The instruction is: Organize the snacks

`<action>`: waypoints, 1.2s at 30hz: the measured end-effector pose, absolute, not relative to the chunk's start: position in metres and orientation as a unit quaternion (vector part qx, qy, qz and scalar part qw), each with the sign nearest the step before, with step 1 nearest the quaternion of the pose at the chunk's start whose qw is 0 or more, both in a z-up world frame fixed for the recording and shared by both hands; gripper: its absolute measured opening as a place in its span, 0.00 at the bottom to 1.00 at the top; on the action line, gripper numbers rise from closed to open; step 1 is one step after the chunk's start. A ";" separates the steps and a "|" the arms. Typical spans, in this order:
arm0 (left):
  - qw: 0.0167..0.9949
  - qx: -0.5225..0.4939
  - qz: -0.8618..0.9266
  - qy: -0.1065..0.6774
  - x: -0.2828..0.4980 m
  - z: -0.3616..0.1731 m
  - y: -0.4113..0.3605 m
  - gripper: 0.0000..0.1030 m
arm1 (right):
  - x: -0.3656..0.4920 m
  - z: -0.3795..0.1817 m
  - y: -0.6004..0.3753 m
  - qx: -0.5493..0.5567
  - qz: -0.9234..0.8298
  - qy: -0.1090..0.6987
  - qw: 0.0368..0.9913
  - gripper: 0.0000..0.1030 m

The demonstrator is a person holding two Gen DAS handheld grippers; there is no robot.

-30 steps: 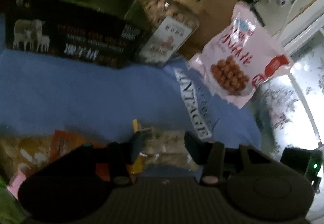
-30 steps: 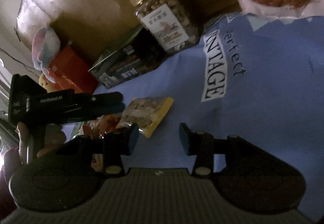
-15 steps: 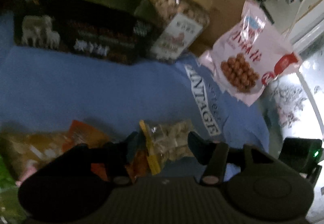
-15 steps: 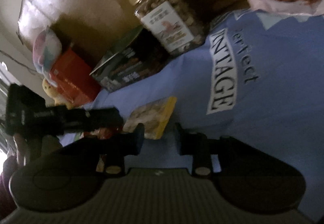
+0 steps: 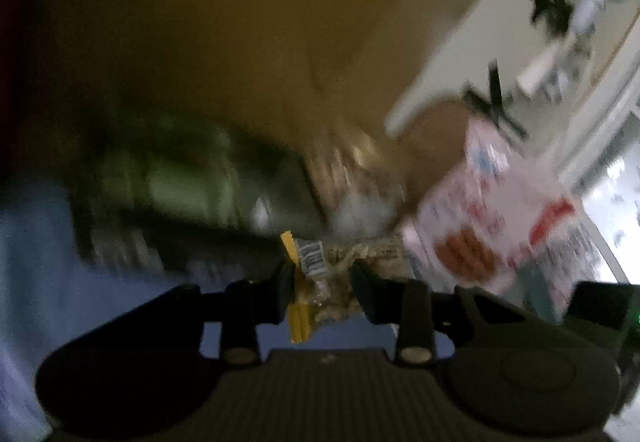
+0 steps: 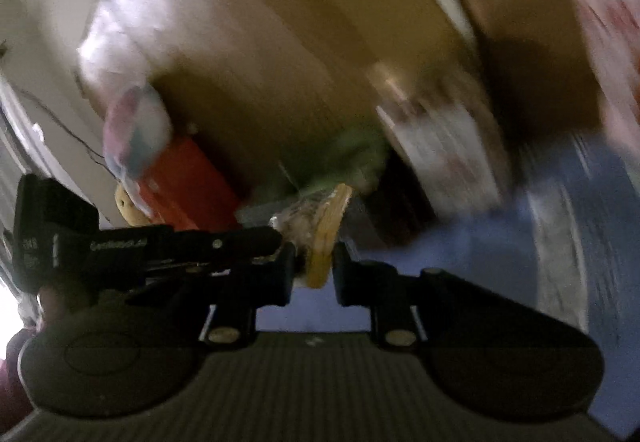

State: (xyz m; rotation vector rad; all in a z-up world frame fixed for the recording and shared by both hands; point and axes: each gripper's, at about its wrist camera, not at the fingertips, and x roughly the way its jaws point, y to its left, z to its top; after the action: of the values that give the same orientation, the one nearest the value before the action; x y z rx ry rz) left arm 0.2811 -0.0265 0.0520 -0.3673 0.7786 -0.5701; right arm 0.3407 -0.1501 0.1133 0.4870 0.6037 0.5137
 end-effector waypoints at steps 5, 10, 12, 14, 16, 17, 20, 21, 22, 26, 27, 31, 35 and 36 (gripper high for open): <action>0.889 -0.168 -0.231 0.358 0.321 0.053 -0.025 0.32 | 0.374 0.121 -0.106 0.155 0.216 0.239 0.934 0.25; 0.887 -0.174 -0.193 0.381 0.344 0.024 -0.030 0.33 | 0.395 0.091 -0.068 0.008 0.154 0.210 0.966 0.36; 0.884 -0.180 -0.194 0.386 0.343 0.020 -0.029 0.33 | 0.388 0.085 -0.058 -0.043 0.127 0.181 0.974 0.42; 0.884 -0.176 -0.203 0.382 0.335 0.025 -0.026 0.33 | 0.374 0.090 -0.061 -0.044 0.128 0.158 0.978 0.42; 0.889 -0.166 -0.213 0.370 0.318 0.037 -0.015 0.33 | 0.357 0.099 -0.072 -0.016 0.153 0.155 0.976 0.42; 0.888 -0.168 -0.219 0.367 0.308 0.041 -0.008 0.33 | 0.350 0.102 -0.078 -0.001 0.170 0.166 0.971 0.42; 0.880 -0.175 -0.234 0.375 0.271 0.051 0.015 0.33 | 0.331 0.099 -0.096 0.076 0.245 0.248 0.934 0.42; 0.878 -0.179 -0.234 0.377 0.256 0.053 0.024 0.33 | 0.322 0.095 -0.100 0.097 0.268 0.273 0.919 0.42; 0.876 -0.182 -0.232 0.380 0.239 0.052 0.034 0.33 | 0.313 0.091 -0.101 0.110 0.287 0.291 0.906 0.42; 0.872 -0.197 -0.215 0.393 0.183 0.039 0.071 0.33 | 0.265 0.077 -0.094 0.098 0.349 0.331 0.871 0.42; 0.872 -0.201 -0.211 0.394 0.169 0.033 0.077 0.33 | 0.251 0.074 -0.088 0.077 0.352 0.331 0.872 0.42; 0.871 -0.210 -0.208 0.392 0.136 0.019 0.083 0.33 | 0.223 0.060 -0.066 0.031 0.361 0.347 0.865 0.42; 0.869 -0.215 -0.213 0.392 0.137 0.015 0.080 0.33 | 0.215 0.050 -0.043 -0.057 0.332 0.360 0.870 0.24; 0.869 -0.213 -0.214 0.391 0.138 0.015 0.078 0.33 | 0.212 0.051 -0.042 -0.076 0.327 0.351 0.874 0.24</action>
State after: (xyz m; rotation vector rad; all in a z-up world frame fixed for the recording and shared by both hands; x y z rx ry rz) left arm 0.1383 0.0781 0.0154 -0.4466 0.8170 -0.4481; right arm 0.2121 -0.0421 0.0510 -0.1581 0.7330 0.6827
